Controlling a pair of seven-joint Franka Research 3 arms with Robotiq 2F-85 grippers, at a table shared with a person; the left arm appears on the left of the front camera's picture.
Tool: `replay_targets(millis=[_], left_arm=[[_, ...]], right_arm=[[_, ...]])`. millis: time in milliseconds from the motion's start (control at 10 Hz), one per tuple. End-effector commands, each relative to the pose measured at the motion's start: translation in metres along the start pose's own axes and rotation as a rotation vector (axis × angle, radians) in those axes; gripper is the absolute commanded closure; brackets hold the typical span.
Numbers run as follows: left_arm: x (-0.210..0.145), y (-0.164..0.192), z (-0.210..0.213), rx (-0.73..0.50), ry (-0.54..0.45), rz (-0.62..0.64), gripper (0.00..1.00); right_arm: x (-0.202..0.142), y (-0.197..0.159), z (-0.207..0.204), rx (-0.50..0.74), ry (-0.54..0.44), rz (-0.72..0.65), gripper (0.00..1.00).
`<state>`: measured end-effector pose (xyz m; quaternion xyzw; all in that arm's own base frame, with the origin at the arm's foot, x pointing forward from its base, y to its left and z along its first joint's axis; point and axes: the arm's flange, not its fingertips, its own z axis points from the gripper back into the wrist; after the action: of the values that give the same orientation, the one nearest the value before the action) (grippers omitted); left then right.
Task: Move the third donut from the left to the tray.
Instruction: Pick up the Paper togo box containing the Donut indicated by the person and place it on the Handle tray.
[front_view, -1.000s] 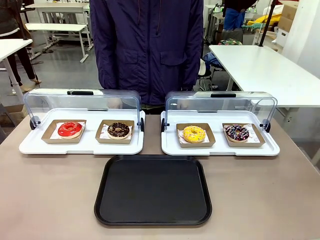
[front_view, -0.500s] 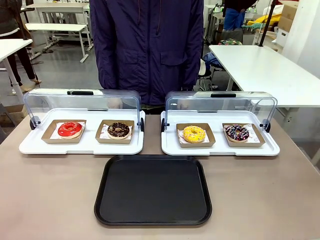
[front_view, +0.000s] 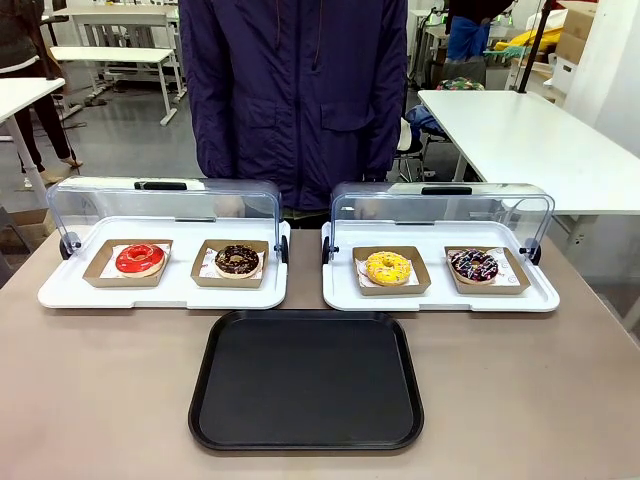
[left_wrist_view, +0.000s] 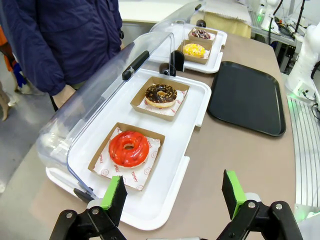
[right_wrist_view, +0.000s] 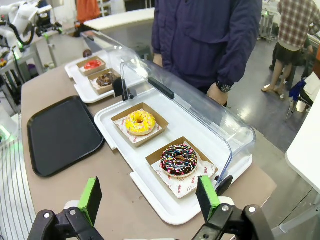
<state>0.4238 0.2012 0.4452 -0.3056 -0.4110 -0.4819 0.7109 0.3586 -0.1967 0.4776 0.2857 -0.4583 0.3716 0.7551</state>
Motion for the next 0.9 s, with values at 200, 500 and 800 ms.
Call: replay_targets(millis=[200,500,800], left_arm=[[0.0009,-0.0022,0.0017,-0.008,0.005,-0.007,0.00],[0.0009,-0.0022,0.0017,-0.008,0.005,-0.007,0.00],[0.0009,-0.0022,0.0017,-0.008,0.005,-0.007,0.00]], right_arm=[[0.0004,0.0002,-0.0010,-0.001,-0.015,0.012,0.00],[0.0004,0.0002,-0.0010,-0.001,-0.015,0.012,0.00],[0.0004,0.0002,-0.0010,-0.001,-0.015,0.012,0.00]])
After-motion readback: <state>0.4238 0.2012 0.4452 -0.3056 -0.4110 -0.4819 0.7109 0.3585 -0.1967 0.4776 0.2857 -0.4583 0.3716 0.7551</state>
